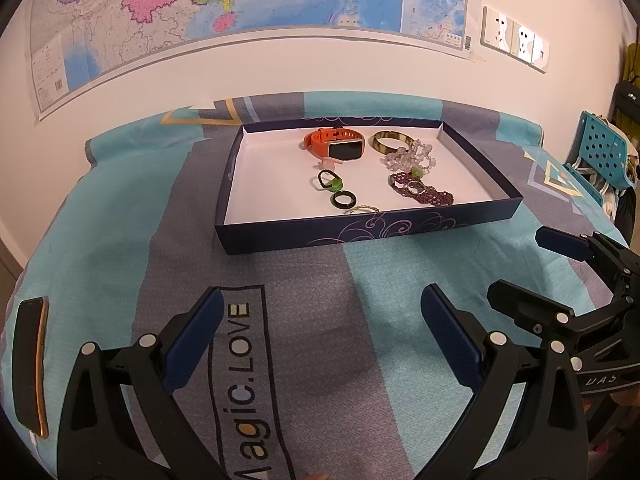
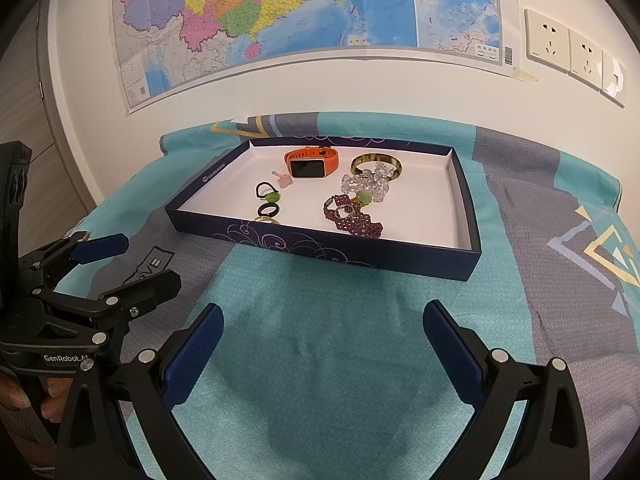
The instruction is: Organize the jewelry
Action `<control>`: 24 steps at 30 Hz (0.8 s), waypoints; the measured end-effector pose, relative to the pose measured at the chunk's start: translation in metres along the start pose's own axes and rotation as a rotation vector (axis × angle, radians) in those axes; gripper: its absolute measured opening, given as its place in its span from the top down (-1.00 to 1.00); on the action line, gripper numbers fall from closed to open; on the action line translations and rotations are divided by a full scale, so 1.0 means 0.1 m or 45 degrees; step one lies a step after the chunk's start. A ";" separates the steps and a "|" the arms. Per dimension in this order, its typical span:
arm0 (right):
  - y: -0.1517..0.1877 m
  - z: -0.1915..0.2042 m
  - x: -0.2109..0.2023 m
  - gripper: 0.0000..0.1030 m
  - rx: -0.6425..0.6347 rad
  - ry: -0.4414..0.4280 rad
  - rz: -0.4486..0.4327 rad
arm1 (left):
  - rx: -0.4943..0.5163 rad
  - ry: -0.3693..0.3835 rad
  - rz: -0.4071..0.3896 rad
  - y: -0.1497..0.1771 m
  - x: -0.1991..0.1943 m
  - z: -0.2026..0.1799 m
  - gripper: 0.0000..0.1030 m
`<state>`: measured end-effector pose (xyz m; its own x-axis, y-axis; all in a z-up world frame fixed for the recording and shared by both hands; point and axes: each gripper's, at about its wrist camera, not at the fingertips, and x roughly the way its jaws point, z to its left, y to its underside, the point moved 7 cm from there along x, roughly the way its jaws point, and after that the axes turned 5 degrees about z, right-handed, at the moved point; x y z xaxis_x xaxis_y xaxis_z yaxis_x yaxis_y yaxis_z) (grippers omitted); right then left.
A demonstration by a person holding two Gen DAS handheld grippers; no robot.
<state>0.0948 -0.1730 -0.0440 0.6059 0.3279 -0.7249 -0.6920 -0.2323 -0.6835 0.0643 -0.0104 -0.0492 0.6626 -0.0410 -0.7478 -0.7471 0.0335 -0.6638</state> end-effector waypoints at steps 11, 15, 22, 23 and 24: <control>0.00 0.00 0.00 -0.88 -0.001 0.000 0.000 | 0.001 0.000 0.001 0.00 0.01 0.00 -0.89; 0.01 0.00 0.00 -0.88 0.001 -0.001 0.000 | 0.000 -0.001 0.001 0.00 0.00 0.00 -0.89; 0.00 -0.02 -0.01 -0.88 0.002 0.001 -0.001 | 0.001 0.000 0.003 0.00 0.01 0.00 -0.89; 0.00 -0.02 -0.01 -0.88 0.002 0.000 0.000 | 0.002 -0.001 0.003 0.00 0.01 0.00 -0.89; 0.00 -0.02 -0.01 -0.88 0.002 0.000 0.001 | 0.003 0.000 0.002 0.00 0.01 0.00 -0.89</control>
<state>0.0952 -0.1752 -0.0439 0.6054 0.3277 -0.7253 -0.6931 -0.2310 -0.6828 0.0649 -0.0107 -0.0494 0.6614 -0.0408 -0.7489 -0.7481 0.0363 -0.6626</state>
